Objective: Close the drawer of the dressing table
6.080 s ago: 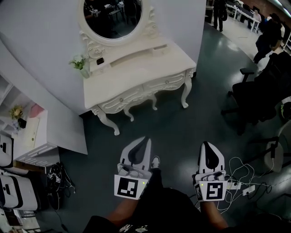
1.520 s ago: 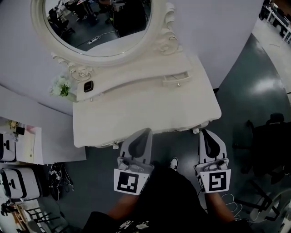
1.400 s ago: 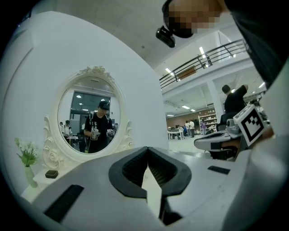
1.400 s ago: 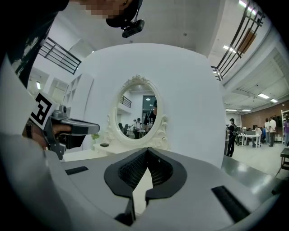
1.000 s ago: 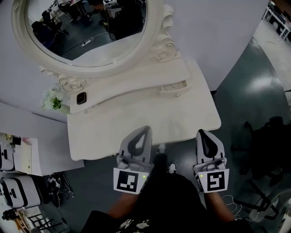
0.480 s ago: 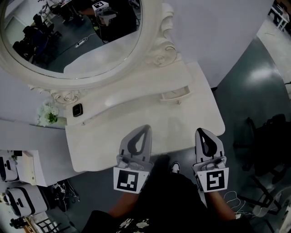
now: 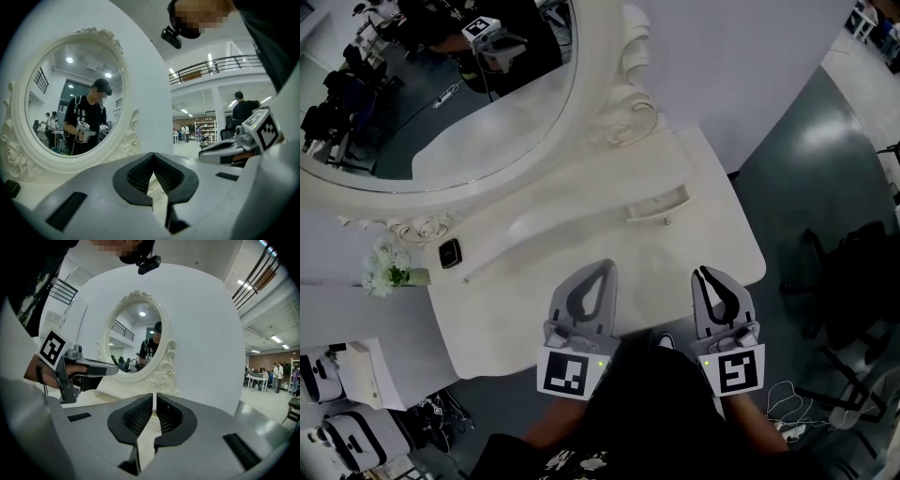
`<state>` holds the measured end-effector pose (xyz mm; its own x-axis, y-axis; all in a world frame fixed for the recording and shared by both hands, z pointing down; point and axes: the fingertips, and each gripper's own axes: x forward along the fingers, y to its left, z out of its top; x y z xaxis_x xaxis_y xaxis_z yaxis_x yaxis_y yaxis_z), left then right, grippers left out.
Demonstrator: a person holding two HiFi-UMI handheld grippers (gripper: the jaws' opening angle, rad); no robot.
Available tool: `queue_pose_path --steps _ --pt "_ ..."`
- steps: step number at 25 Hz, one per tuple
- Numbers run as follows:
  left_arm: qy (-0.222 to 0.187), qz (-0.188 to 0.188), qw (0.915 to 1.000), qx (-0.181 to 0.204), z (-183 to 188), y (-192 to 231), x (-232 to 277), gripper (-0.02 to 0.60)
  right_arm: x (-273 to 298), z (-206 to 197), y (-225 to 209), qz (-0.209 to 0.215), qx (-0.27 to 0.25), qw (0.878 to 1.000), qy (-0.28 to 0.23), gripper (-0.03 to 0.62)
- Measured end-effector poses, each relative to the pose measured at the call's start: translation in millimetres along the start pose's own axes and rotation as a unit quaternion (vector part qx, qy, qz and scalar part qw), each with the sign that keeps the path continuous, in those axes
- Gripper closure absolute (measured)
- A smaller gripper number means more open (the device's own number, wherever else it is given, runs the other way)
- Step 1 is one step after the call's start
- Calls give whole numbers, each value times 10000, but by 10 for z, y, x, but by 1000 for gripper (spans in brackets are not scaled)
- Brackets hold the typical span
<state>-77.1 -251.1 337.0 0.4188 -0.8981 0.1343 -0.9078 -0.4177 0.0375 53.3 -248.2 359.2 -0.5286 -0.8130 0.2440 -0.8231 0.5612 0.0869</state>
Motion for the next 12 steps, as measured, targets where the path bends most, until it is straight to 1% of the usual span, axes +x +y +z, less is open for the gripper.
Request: queue_pose_path --steps 3,5,6,9,12 --pt "86 -112 9999 -9 -83 84 43 578 101 -113 0 -75 -41 9998 162 575" --pt "141 -153 9998 0 -149 153 74 578 181 -196 -9 -167 -33 9995 263 522" --pt "156 -164 9997 -10 -177 184 90 578 215 -244 -16 -212 -9 9993 324 511" --pt "246 -214 9994 -95 -276 230 111 578 310 -392 -9 -261 75 9982 525 500" --pt "399 -342 9985 -143 -398 214 156 578 443 -532 -5 -262 167 9972 676 479"
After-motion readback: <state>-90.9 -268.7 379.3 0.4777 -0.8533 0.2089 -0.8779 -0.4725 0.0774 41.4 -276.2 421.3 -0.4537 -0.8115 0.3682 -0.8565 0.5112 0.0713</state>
